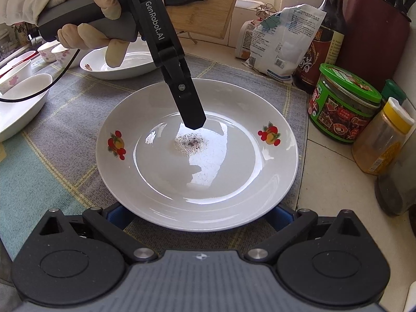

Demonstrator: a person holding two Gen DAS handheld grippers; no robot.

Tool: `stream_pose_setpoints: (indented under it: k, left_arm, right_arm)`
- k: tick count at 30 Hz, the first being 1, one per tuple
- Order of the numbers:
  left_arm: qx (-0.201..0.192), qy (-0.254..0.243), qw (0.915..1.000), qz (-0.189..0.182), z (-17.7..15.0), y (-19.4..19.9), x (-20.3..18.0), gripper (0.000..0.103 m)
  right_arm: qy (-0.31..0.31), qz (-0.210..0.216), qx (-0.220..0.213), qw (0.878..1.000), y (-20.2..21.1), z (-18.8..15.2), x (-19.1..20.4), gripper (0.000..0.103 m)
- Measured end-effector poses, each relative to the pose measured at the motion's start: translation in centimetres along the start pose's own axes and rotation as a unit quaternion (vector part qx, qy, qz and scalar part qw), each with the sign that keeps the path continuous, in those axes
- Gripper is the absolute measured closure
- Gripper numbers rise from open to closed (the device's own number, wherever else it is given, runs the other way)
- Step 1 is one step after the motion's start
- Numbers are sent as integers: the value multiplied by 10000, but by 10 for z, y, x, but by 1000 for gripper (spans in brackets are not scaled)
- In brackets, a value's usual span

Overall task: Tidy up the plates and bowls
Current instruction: 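Carry the stained plate across the towel with the left gripper, then lower the stained plate onto the towel and open the left gripper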

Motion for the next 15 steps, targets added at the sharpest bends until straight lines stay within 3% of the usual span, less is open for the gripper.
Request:
stream_pose_setpoints:
  k: [15]
  left_arm:
    - [-519,-230,9974,434,-8,35,-13,19]
  right_arm:
    - [-597,-254,-41,9979,17,-3,6,0]
Point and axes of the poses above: each gripper's, at about its wrist camera, not at the fingertips, and y roughly against the way its jaws point, x to its left, z to its top, the point moved 4 cm from there along -y, roughly the way its jaws point, and after that the axes turned 7 degrees about -x, right-handed, at the moved point
